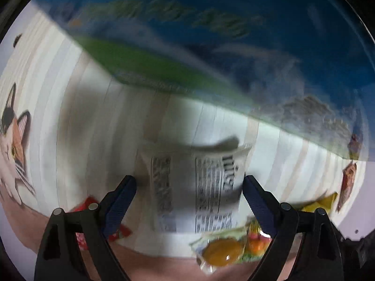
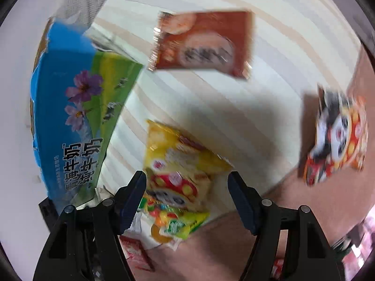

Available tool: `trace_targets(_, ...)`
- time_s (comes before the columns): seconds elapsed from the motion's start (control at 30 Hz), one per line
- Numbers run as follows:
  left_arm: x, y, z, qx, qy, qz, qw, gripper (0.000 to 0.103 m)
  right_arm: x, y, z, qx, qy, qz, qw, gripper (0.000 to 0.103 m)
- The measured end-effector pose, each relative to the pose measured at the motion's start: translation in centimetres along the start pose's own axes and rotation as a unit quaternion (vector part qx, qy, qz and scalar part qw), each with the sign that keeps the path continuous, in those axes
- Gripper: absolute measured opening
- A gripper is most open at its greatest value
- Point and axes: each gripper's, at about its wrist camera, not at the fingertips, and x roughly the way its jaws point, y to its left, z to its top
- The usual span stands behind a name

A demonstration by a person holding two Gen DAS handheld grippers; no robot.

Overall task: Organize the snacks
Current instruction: 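Grasp the yellow GUOBA bag with the right gripper while the left grasps the white bread bag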

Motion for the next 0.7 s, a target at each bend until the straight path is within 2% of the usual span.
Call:
trace_targets(0.1, 0.0, -0.5, 0.1, 0.000, -0.009, 0.007, 0.9999, 0.093, 1.6, -0.4, 0.1, 0.027, 0.019, 0.014, 0.999, 0.075)
trace_targets(0.13, -0.1, -0.5, 0.0, 0.001, -0.009, 0.005, 1.0000, 0.093, 2.1, -0.3, 0.2, 0.034, 0.017, 0.025, 0.999, 0.075)
trace_targets(0.23, -0.3, -0.3, -0.5, -0.009, 0.000, -0.010, 0.9999, 0.093, 2.7, 0.2, 0.3, 0.032, -0.002, 0.020, 0.999, 0.076)
trace_targets(0.33, -0.4, 0.4, -1.8, -0.012, 0.007, -0.017, 0.9998, 0.093, 3.6, 1.5, 0.4, 0.001, -0.002, -0.017, 1.000, 0.076)
trace_targets(0.43, -0.3, 0.6, -2.3, -0.008, 0.013, -0.022, 0.9996, 0.093, 3.9, 3.7, -0.4, -0.098, -0.007, -0.058, 0.994, 0.068)
trace_targets(0.5, -0.2, 0.8, -2.4, -0.006, 0.016, -0.024, 0.9996, 0.093, 3.6, 4.8, -1.5, -0.167, -0.012, -0.079, 0.983, 0.065)
trace_targets(0.6, -0.1, 0.7, -2.0, 0.007, 0.014, -0.020, 0.9997, 0.093, 3.3, 6.3, -3.1, -0.275, -0.022, -0.131, 0.952, 0.064)
trace_targets(0.63, -0.1, 0.5, -1.8, 0.010, 0.010, -0.016, 0.9998, 0.093, 3.1, 6.7, -3.8, -0.314, -0.028, -0.154, 0.936, 0.064)
trace_targets(0.7, -0.4, -0.1, -1.7, 0.024, -0.002, -0.006, 0.9997, 0.088, 3.1, 7.2, -4.8, -0.345, -0.041, -0.183, 0.920, 0.064)
